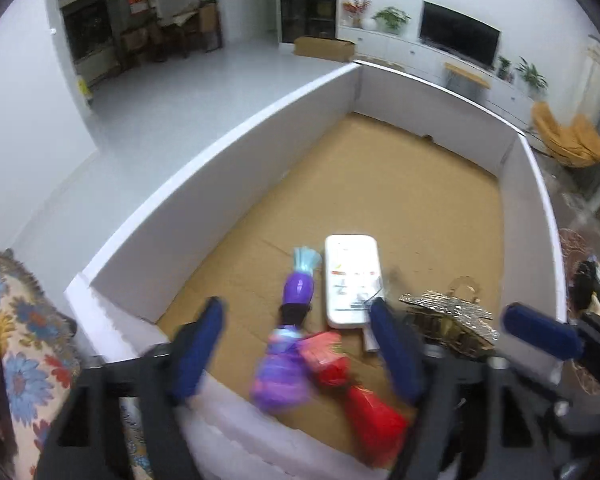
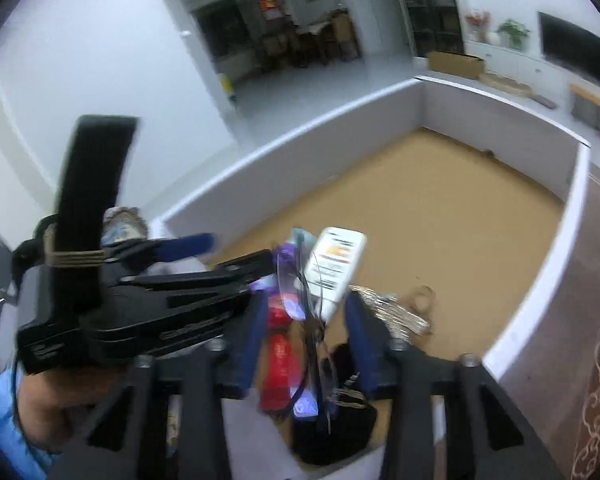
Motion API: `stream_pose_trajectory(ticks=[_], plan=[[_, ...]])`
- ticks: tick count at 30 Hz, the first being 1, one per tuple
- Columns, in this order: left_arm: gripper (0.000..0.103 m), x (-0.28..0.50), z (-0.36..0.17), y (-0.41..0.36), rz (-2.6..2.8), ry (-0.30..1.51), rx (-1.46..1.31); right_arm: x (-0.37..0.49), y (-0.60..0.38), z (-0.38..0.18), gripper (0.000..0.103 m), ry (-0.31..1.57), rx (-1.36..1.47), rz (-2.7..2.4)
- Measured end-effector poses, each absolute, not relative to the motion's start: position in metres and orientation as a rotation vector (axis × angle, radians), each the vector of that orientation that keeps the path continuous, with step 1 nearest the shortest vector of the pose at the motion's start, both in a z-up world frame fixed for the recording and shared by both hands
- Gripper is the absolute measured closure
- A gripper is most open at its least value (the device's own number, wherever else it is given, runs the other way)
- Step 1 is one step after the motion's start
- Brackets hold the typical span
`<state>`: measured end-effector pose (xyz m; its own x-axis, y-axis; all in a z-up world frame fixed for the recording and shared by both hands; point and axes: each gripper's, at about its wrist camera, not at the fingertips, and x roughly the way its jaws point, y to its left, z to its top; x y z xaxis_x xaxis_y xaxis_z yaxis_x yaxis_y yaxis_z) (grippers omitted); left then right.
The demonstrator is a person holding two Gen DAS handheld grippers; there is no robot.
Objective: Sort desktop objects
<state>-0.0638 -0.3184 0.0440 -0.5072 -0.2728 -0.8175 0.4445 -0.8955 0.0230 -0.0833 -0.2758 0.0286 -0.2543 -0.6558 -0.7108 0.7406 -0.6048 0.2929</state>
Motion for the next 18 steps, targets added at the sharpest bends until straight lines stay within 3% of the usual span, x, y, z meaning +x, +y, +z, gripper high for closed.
stream_pose_trajectory(ticks=[2, 3, 4, 8, 13, 15, 18], plan=[[0.015, -0.056, 0.047, -0.315, -2.432, 0.282, 1.194, -0.082, -0.259, 0.031, 0.044, 0.061, 1.026, -1.969], [0.015, -0.054, 0.049, -0.312, -2.445, 0.287, 1.174, -0.082, -0.248, 0.035, 0.027, 0.040, 1.007, -1.987], [0.015, -0.052, 0.050, -0.307, -2.456, 0.284, 1.156, -0.078, -0.231, 0.040, 0.017, 0.022, 0.968, -2.027], [0.015, -0.047, 0.065, -0.276, -2.533, 0.245, 1.087, -0.069, -0.161, 0.048, 0.010, 0.055, 0.847, -2.194], [0.013, -0.038, 0.088, -0.196, -2.753, 0.166, 1.087, -0.070, -0.063, 0.017, 0.008, 0.153, 0.875, -2.422], [0.000, -0.038, 0.090, -0.158, -2.834, 0.122, 1.121, -0.074, -0.024, -0.002, 0.008, 0.200, 0.963, -2.499], [0.000, -0.041, 0.078, -0.093, -2.944, 0.063, 1.231, -0.078, 0.042, -0.036, 0.008, 0.226, 1.134, -2.588]])
